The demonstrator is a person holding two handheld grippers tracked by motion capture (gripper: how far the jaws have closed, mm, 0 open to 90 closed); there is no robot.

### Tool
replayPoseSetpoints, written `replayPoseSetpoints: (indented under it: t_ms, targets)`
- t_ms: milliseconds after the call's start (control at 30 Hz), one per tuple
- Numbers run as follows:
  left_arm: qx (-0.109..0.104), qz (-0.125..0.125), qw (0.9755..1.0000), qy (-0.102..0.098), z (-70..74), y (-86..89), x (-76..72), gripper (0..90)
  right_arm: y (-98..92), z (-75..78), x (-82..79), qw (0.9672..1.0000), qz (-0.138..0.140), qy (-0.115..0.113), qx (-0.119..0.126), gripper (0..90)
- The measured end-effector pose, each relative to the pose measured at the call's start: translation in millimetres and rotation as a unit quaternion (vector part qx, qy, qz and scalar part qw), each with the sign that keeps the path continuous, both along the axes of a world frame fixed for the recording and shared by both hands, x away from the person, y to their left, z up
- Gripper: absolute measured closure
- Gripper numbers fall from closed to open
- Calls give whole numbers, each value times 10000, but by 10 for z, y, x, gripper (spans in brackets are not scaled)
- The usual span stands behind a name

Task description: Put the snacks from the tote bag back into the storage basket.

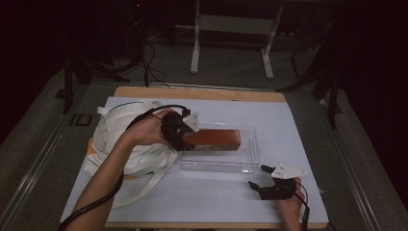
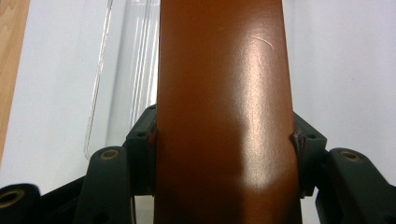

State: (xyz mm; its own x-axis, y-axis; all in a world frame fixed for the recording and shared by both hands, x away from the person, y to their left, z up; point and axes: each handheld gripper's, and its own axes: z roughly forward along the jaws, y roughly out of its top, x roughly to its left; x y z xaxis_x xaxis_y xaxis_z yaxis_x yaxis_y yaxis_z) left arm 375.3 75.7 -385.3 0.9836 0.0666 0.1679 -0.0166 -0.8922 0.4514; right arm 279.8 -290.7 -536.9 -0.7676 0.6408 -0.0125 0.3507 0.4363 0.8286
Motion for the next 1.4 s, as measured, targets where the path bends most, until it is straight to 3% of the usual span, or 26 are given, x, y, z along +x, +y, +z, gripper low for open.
replayPoseSetpoints:
  t_ms: [367,1000,1400]
  targets:
    - [-12,-99,9999,11,-31,-26,11,433,0,-1,3,10000,9,2,-2,179]
    - [71,-214,9994,262,-129,-41,61,432,2,-1,2,10000,20,-1,-8,179]
    - [109,-220,9994,242,-156,-81,82,431,1,0,-1,10000,18,0,-4,179]
